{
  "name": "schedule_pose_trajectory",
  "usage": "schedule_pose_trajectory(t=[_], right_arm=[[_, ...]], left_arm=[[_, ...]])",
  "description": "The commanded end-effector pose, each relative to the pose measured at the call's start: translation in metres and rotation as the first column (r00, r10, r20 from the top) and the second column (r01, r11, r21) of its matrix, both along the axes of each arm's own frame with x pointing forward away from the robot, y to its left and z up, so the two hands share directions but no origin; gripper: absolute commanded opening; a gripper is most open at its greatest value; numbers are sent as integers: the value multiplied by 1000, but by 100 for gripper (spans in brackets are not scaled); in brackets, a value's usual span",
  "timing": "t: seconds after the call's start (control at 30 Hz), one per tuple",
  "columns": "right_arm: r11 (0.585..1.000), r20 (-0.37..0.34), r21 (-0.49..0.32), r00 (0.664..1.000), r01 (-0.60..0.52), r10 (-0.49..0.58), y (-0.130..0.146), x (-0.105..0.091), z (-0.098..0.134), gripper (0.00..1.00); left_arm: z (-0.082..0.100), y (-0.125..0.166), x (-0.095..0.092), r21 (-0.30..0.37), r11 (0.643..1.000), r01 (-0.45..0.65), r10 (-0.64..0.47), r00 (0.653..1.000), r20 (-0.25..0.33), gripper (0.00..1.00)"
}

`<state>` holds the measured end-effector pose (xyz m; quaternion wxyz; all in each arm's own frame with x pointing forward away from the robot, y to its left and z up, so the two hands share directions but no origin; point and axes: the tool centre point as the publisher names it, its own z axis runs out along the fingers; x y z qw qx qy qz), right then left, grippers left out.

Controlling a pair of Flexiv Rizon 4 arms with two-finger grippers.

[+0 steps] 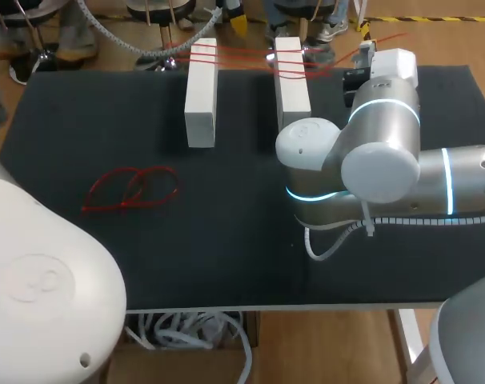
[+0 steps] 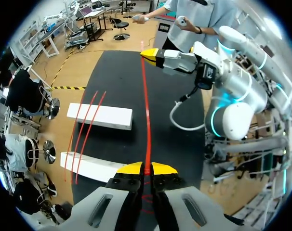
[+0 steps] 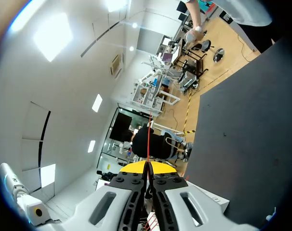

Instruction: Grab the tape and strap the tape.

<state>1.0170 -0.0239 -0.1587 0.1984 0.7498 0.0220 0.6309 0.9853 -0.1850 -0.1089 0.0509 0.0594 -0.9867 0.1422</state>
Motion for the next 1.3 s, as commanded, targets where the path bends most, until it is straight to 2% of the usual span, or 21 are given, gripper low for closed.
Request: schedule_pose_trajectory(t=[0.03, 0.57, 0.6, 0.63, 0.67, 0.73, 0.93, 1.0, 1.13, 1.2, 1.23, 1.27, 1.3], right_arm=[[1000, -6, 1, 1000, 0, 0, 0, 0, 2, 0], [1000, -6, 1, 1000, 0, 0, 0, 0, 2, 0], [1000, -23, -19, 1000, 13, -13, -4, -1, 3, 0], [999, 8, -44, 1000, 25, -25, -6, -2, 2, 0], [994, 39, -106, 999, 23, -19, -9, -6, 1, 0], [992, 68, -118, 997, 33, -25, -16, -9, 3, 0], [963, 184, -263, 977, -60, 111, -27, -22, 6, 0], [940, 225, -324, 956, -110, 189, -29, -26, 4, 0], [897, 261, -417, 926, -146, 272, -30, -31, 1, 0], [874, 278, -468, 917, -130, 285, -30, -35, 0, 0], [848, 258, -518, 924, -113, 281, -30, -37, 0, 0], [829, 274, -552, 919, -92, 284, -29, -38, -1, 0], [824, 282, -559, 913, -93, 295, -29, -41, 0, 0]], left_arm=[[1, 0, 1, 3, 1000, 2, -2, 1000, -2, 0], [1, 0, 1, 3, 1000, 2, -2, 1000, -2, 0], [1, 0, 1, 3, 1000, 2, -2, 1000, -2, 0], [1, 0, 1, 3, 1000, 2, -2, 1000, -2, 0], [1, 0, 1, 3, 1000, 2, -2, 1000, -2, 0], [1, 0, 1, 3, 1000, 2, -2, 1000, -2, 0], [1, 0, 1, 3, 1000, 2, -2, 1000, -2, 0], [1, 0, 1, 3, 1000, 2, -2, 1000, -2, 0], [1, 0, 1, 3, 1000, 2, -2, 1000, -2, 0], [1, 0, 1, 3, 1000, 2, -2, 1000, -2, 0], [1, 0, 1, 3, 1000, 2, -2, 1000, -2, 0], [1, 0, 1, 3, 1000, 2, -2, 1000, -2, 0], [1, 0, 1, 3, 1000, 2, -2, 1000, -2, 0]])
